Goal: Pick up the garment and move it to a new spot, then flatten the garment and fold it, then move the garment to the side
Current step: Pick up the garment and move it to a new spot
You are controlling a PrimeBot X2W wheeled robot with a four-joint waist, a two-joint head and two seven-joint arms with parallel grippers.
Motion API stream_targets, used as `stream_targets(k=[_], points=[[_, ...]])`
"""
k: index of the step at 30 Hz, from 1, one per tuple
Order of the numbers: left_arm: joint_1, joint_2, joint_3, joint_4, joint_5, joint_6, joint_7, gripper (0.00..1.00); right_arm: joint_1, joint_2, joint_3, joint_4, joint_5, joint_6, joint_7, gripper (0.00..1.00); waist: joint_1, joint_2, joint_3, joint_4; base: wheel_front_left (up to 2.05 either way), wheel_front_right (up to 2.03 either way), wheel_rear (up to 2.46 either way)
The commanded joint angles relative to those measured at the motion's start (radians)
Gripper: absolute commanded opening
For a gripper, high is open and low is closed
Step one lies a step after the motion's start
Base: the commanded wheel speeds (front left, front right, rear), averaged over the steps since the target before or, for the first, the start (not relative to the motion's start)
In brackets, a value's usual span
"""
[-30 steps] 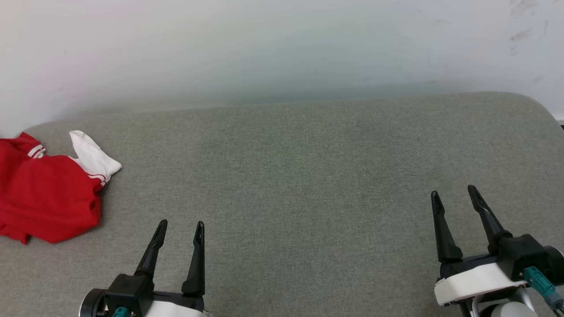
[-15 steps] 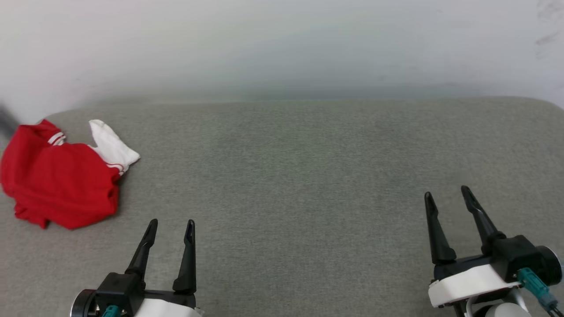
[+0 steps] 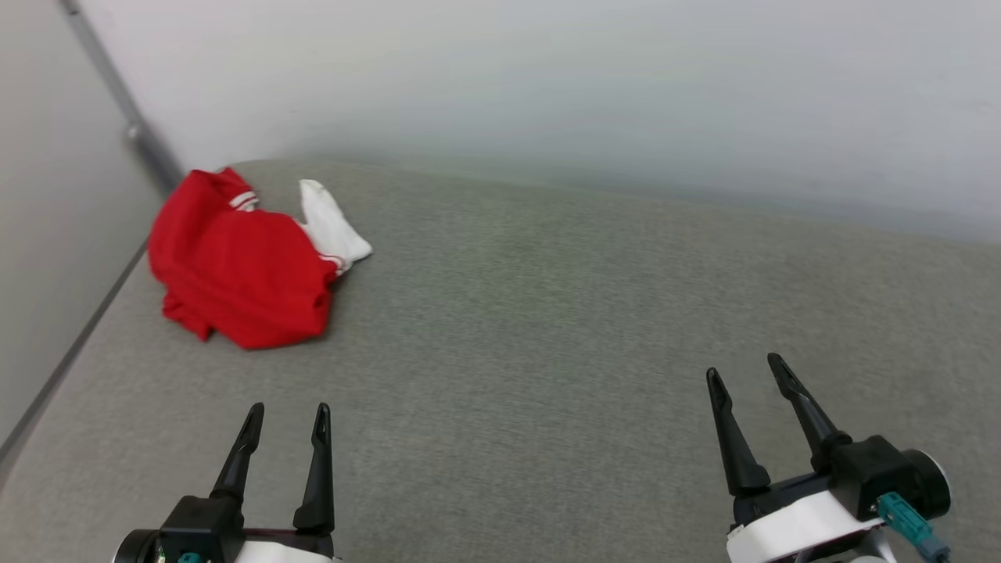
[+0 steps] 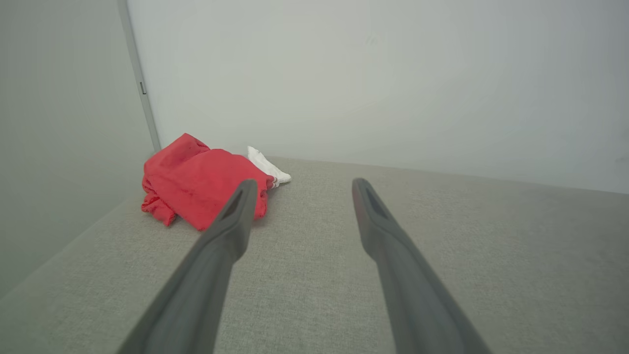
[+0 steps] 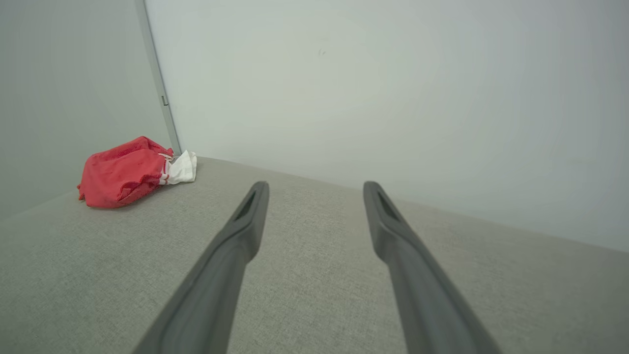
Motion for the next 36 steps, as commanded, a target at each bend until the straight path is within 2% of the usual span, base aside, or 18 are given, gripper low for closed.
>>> stream_targets(k=[1,10,17,27,36], points=[[0.013,-0.001,0.005,0.000,0.006,-0.005,-0.003,1.00,0.014,0.001,0.010,0.002,0.005,0.000,-0.002,1.00,0.0000,0.0000,-0.017,0.060,0.00,0.00,0.00],[0.039,-0.001,0.026,0.002,0.019,-0.021,-0.003,1.00,0.024,0.001,0.044,0.005,0.028,0.000,-0.002,1.00,0.0000,0.0000,-0.043,0.180,0.00,0.00,0.00],[0.045,-0.001,0.042,-0.004,0.016,-0.029,-0.003,1.00,0.029,0.001,0.055,0.005,0.043,0.000,-0.002,1.00,0.0000,0.0000,-0.045,0.234,0.00,0.00,0.00],[0.047,-0.001,0.044,-0.022,0.037,-0.033,-0.003,1.00,0.030,0.001,0.064,0.012,0.048,0.000,-0.002,1.00,0.0000,0.0000,-0.047,0.254,0.00,0.00,0.00],[0.045,-0.001,0.044,-0.014,-0.005,-0.037,-0.003,1.00,0.028,0.001,0.068,0.010,0.042,0.000,-0.002,1.00,0.0000,0.0000,-0.039,0.245,0.00,0.00,0.00]])
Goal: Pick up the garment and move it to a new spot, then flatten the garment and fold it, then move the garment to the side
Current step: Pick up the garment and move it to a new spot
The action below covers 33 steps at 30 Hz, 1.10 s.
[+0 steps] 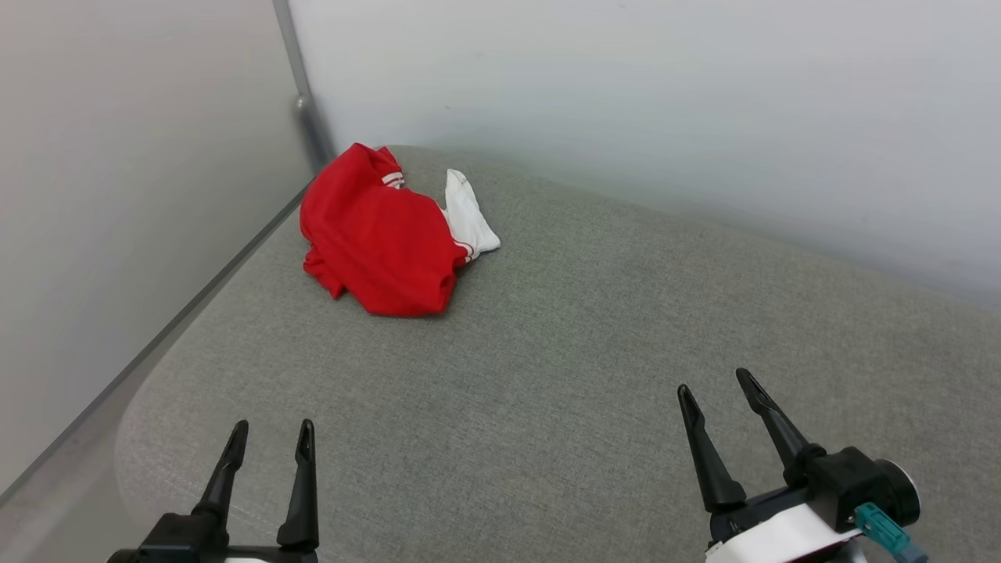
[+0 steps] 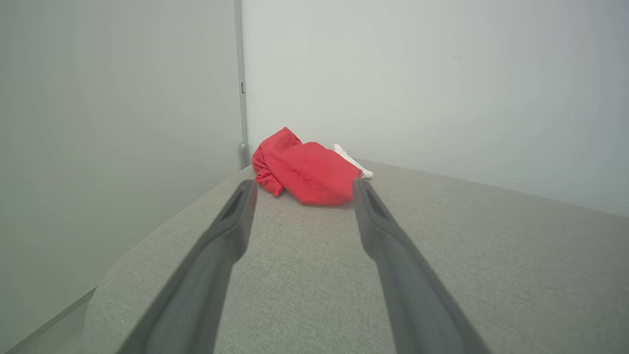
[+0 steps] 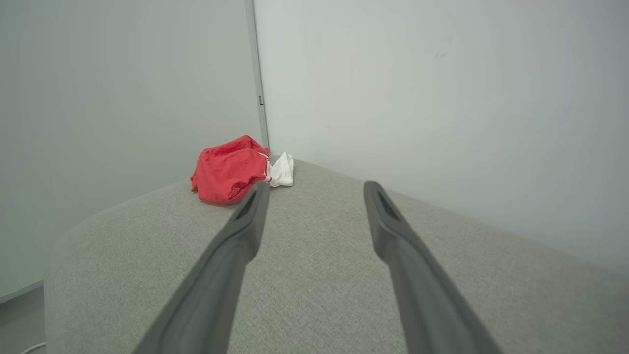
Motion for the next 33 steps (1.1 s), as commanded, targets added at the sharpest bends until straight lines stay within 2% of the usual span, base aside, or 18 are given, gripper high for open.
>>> stream_targets(k=[1,6,8,12,16,20,21,27,33], points=[[0.002,-0.001,-0.001,0.013,-0.023,-0.004,-0.003,1.00,0.010,0.001,0.001,-0.002,-0.004,0.000,-0.002,1.00,0.0000,0.0000,0.008,-0.004,0.00,0.00,0.00],[-0.031,0.000,0.004,0.044,-0.096,-0.005,-0.003,1.00,-0.014,0.001,0.003,-0.012,-0.004,0.000,-0.002,1.00,0.0000,0.0000,0.049,-0.020,0.00,0.00,0.00],[-0.070,-0.001,0.010,0.045,-0.104,-0.007,-0.003,1.00,-0.049,0.001,0.006,-0.030,-0.023,0.000,-0.002,1.00,0.0000,0.0000,0.107,-0.043,0.00,0.00,0.00],[-0.163,0.046,-0.038,0.068,-0.144,-0.007,-0.003,1.00,-0.089,0.001,0.003,-0.051,-0.068,0.000,-0.002,1.00,0.0000,0.0000,0.201,-0.081,0.00,0.00,0.00],[-0.309,0.149,-0.107,0.171,-0.235,-0.007,0.001,1.00,-0.131,0.001,0.000,-0.074,-0.127,0.000,-0.002,1.00,0.0000,0.0000,0.304,-0.116,0.00,0.00,0.00],[-0.506,0.289,-0.172,0.269,-0.361,-0.007,0.095,1.00,-0.163,0.000,-0.014,-0.107,-0.158,0.000,-0.002,1.00,0.0000,0.0000,0.398,-0.149,0.00,0.00,0.00],[-0.506,0.289,-0.172,0.269,-0.361,-0.007,0.095,1.00,-0.163,0.000,-0.014,-0.107,-0.158,0.000,-0.002,1.00,0.0000,0.0000,0.398,-0.149,0.00,0.00,0.00],[-0.728,0.478,-0.256,0.353,-0.547,-0.007,0.361,1.00,-0.203,0.000,-0.012,-0.165,-0.185,0.000,-0.002,1.00,0.0000,0.0000,0.518,-0.212,0.00,0.00,0.00],[-0.860,0.609,-0.284,0.424,-0.699,-0.007,0.611,1.00,-0.227,0.001,-0.024,-0.200,-0.198,0.000,-0.002,1.00,0.0000,0.0000,0.599,-0.266,0.00,0.00,0.00]])
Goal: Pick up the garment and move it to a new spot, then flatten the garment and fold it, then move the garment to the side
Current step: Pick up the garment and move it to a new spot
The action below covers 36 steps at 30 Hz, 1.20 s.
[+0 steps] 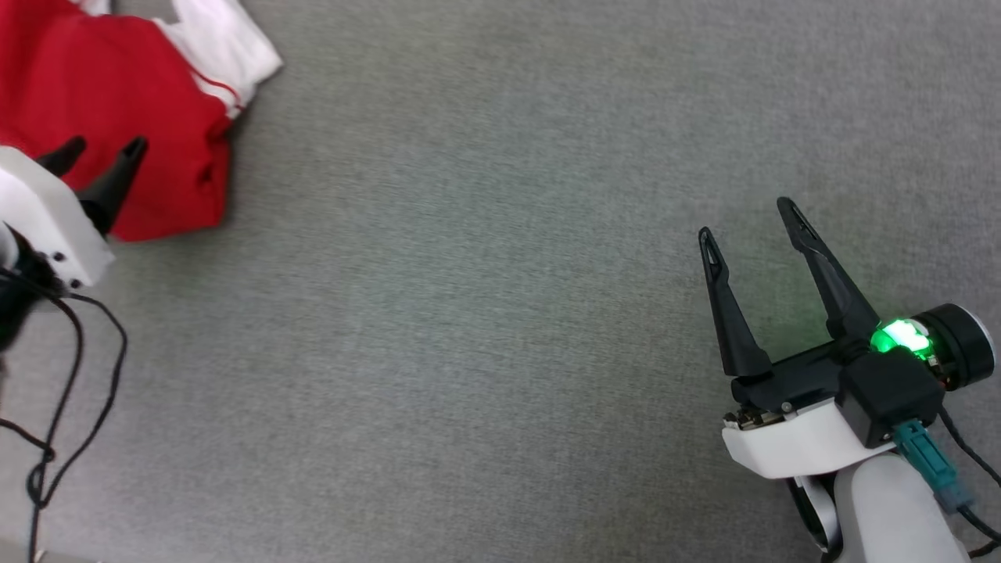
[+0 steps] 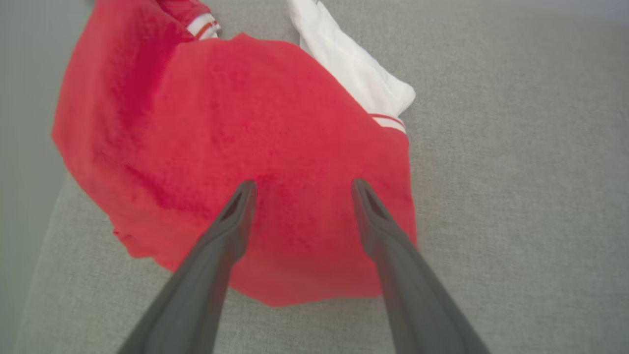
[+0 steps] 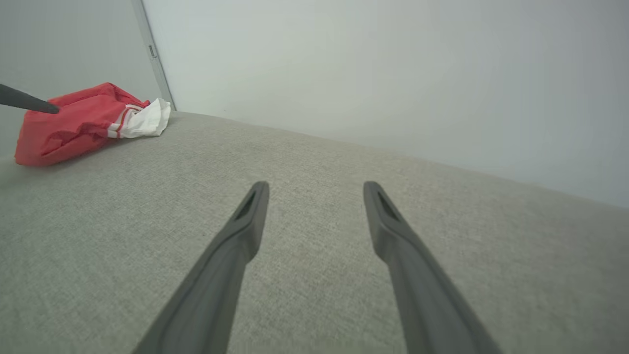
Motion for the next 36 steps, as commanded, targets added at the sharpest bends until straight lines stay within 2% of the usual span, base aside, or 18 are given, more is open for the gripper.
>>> stream_targets(k=[1,3,9,14,15,16,17,18,23,27,36], points=[[-0.031,0.016,0.004,0.028,-0.025,-0.001,0.048,1.00,-0.018,0.000,-0.003,-0.007,-0.009,0.000,-0.002,1.00,-0.0003,0.0000,0.063,-0.058,0.00,0.00,0.00],[-0.058,0.049,-0.002,0.057,-0.053,-0.001,0.138,1.00,-0.024,0.000,-0.001,-0.013,-0.018,0.000,-0.002,1.00,-0.0003,0.0000,0.085,-0.073,0.00,0.00,0.00],[-0.113,0.087,-0.002,0.102,-0.132,-0.001,0.300,1.00,-0.026,0.000,-0.002,-0.020,-0.017,0.000,-0.002,1.00,-0.0003,0.0000,0.125,-0.107,0.00,0.00,0.00],[-0.120,0.077,-0.025,0.137,-0.165,0.000,0.388,0.98,-0.022,-0.001,-0.026,-0.019,0.028,0.000,-0.002,1.00,-0.0003,0.0000,0.139,-0.116,0.00,0.00,0.00],[-0.118,0.073,-0.033,0.145,-0.171,0.000,0.406,0.56,-0.023,-0.001,-0.026,-0.020,0.031,0.000,-0.002,1.00,-0.0003,0.0000,0.140,-0.118,0.00,0.00,0.00],[-0.113,0.071,-0.041,0.155,-0.171,0.000,0.424,0.38,-0.024,-0.001,-0.024,-0.021,0.032,0.000,-0.002,1.00,-0.0003,0.0000,0.141,-0.119,0.00,0.00,0.00],[-0.106,0.068,-0.051,0.161,-0.173,0.000,0.436,0.07,-0.024,-0.001,-0.023,-0.022,0.033,0.000,-0.002,1.00,-0.0003,0.0000,0.140,-0.121,0.00,0.00,0.00],[-0.101,0.063,-0.056,0.167,-0.179,0.000,0.443,0.00,-0.025,-0.001,-0.022,-0.021,0.033,0.000,-0.002,1.00,-0.0003,0.0000,0.138,-0.122,0.00,0.00,0.00],[-0.099,0.057,-0.058,0.164,-0.183,-0.001,0.378,0.00,-0.019,-0.001,-0.016,-0.009,0.031,0.000,-0.002,1.00,-0.0003,0.0000,0.102,-0.126,0.00,0.00,0.00],[-0.095,0.081,-0.077,0.133,-0.172,-0.002,0.261,0.00,-0.009,0.000,-0.017,0.006,0.027,0.000,-0.002,1.00,-0.0003,0.0000,0.042,-0.129,0.00,0.00,0.00],[-0.015,0.151,-0.243,-0.041,-0.204,-0.001,0.045,0.00,0.024,0.000,-0.026,0.046,0.074,0.000,-0.002,1.00,-0.0003,0.0000,-0.126,-0.140,0.00,0.00,0.00]])
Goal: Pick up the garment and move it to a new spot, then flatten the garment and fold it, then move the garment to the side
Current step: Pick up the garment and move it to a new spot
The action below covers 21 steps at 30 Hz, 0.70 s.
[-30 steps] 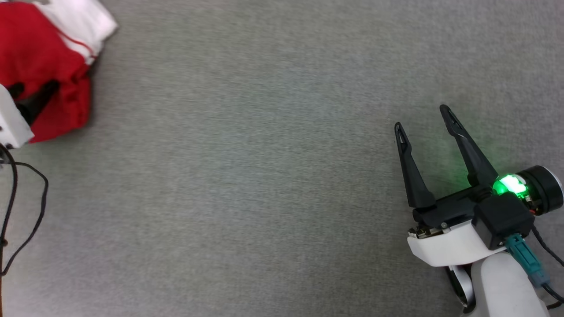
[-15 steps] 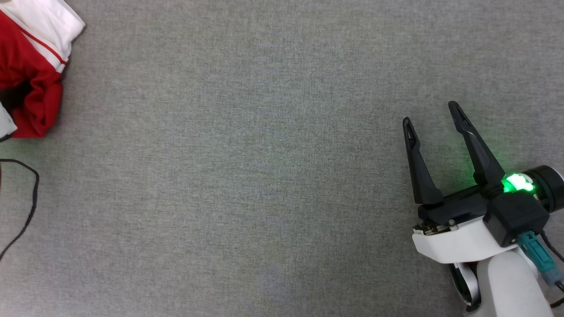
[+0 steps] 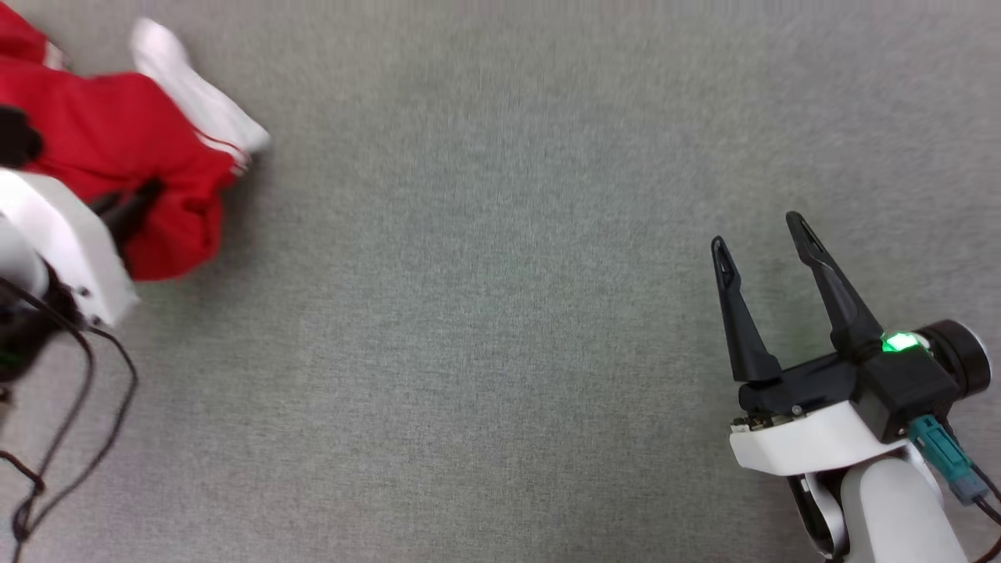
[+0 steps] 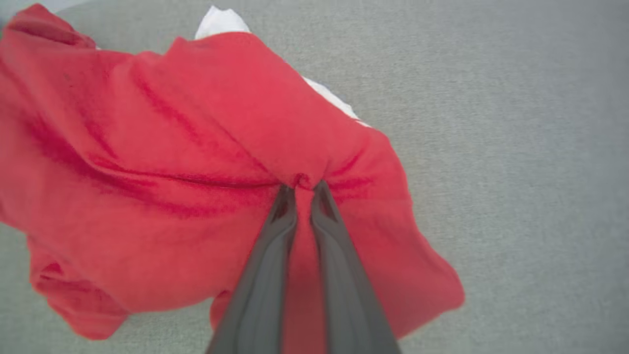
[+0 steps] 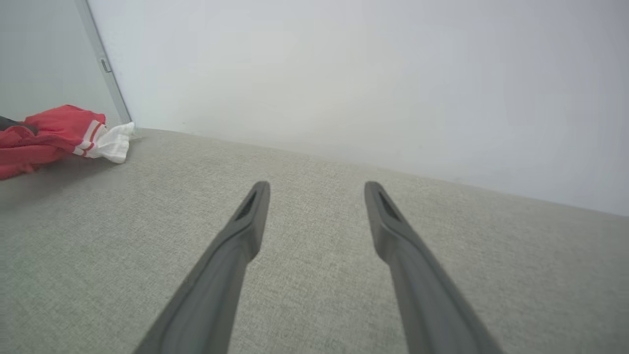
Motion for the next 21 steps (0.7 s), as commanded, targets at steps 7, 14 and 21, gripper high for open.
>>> stream_targets(k=[7,14,21], points=[[0.085,0.002,-0.151,-0.149,-0.023,-0.002,-0.121,0.00,0.043,0.000,-0.017,0.023,0.046,-0.001,-0.002,1.00,0.0000,0.0000,-0.161,-0.031,0.00,0.00,0.00],[0.158,-0.148,-0.304,-0.219,0.053,0.009,-0.204,0.00,0.083,0.000,-0.045,0.031,0.073,-0.001,-0.002,1.00,0.0000,0.0000,-0.245,-0.075,0.00,0.00,0.00],[0.129,-0.337,-0.371,-0.164,0.096,0.030,-0.261,0.00,0.092,0.000,-0.074,0.023,0.078,-0.001,-0.002,1.00,0.0000,0.0000,-0.271,-0.122,0.00,0.00,0.00]])
